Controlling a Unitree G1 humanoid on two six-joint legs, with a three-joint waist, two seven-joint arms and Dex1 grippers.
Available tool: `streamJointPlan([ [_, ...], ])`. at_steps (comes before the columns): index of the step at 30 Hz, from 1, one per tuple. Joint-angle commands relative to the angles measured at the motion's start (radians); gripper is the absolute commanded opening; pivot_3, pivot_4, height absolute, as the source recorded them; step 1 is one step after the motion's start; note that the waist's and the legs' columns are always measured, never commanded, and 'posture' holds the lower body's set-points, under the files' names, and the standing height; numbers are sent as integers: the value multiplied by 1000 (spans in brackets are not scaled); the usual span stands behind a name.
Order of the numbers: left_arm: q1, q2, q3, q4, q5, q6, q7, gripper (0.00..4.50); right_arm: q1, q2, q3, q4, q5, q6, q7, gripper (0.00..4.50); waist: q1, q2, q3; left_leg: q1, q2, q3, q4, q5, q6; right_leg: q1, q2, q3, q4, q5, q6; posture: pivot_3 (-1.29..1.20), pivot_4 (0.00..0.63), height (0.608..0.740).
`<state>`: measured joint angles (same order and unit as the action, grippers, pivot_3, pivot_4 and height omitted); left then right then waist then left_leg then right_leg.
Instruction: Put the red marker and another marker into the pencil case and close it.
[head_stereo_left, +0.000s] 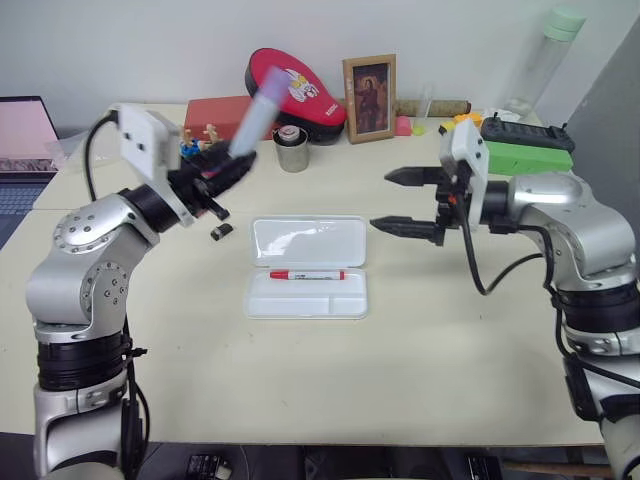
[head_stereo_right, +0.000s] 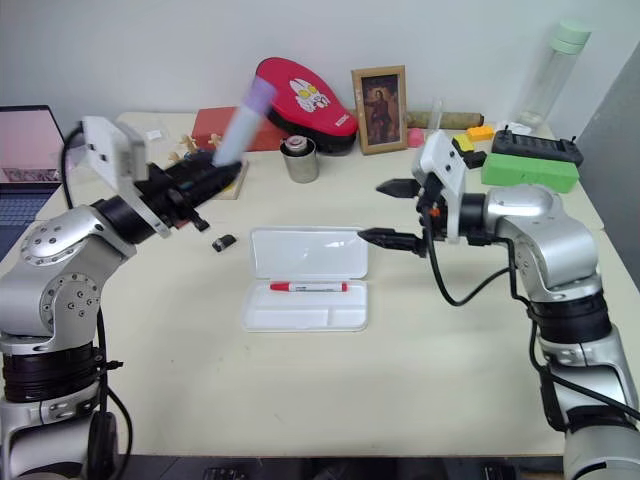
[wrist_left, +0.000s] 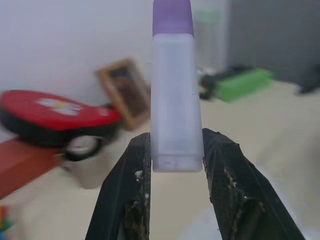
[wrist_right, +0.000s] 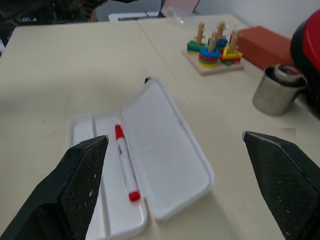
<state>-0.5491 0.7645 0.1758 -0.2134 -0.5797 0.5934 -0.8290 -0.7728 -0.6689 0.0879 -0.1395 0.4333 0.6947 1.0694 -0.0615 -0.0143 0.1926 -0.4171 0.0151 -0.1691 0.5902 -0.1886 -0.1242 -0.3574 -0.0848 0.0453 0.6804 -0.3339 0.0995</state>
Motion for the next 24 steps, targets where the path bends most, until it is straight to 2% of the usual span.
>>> streamJointPlan([
  [1, 15, 133, -81, -27, -8, 11, -231, 1193, 28, -41, -43, -89, 47, 27, 10, 4500, -9, 1, 0, 0, 0, 0, 0, -1, 2, 0, 0, 1, 0, 0, 0, 0, 150, 740],
  [7, 115, 288, -203, -66, 41, -11, -440, 1193, 134, -71, -60, -227, 127, 106, -5, 4500, -21, 1, 1, 0, 0, 0, 0, -1, 3, 0, 0, 1, 0, 0, 0, 0, 150, 740],
  [12, 191, 356, -268, -41, 145, -83, -501, 1193, 187, -93, -44, -282, 133, 126, -17, 4500, -19, 1, 1, 0, 0, 0, 0, -2, 3, 0, 0, 1, 0, 0, 0, 0, 150, 740],
  [17, 198, 373, -316, 30, 262, -170, -515, 1193, 198, -93, -43, -303, 145, 135, -28, 4500, -18, 1, 1, 0, 0, 0, 0, -1, 3, 0, 0, 1, 1, 0, 0, 0, 150, 740],
  [24, 158, 355, -317, 86, 300, -206, -541, 1193, 203, -91, -24, -314, 148, 138, -49, 4500, -18, 1, 1, 0, 0, 0, 0, -2, 3, 0, 0, 0, 0, 0, 0, 0, 150, 740],
])
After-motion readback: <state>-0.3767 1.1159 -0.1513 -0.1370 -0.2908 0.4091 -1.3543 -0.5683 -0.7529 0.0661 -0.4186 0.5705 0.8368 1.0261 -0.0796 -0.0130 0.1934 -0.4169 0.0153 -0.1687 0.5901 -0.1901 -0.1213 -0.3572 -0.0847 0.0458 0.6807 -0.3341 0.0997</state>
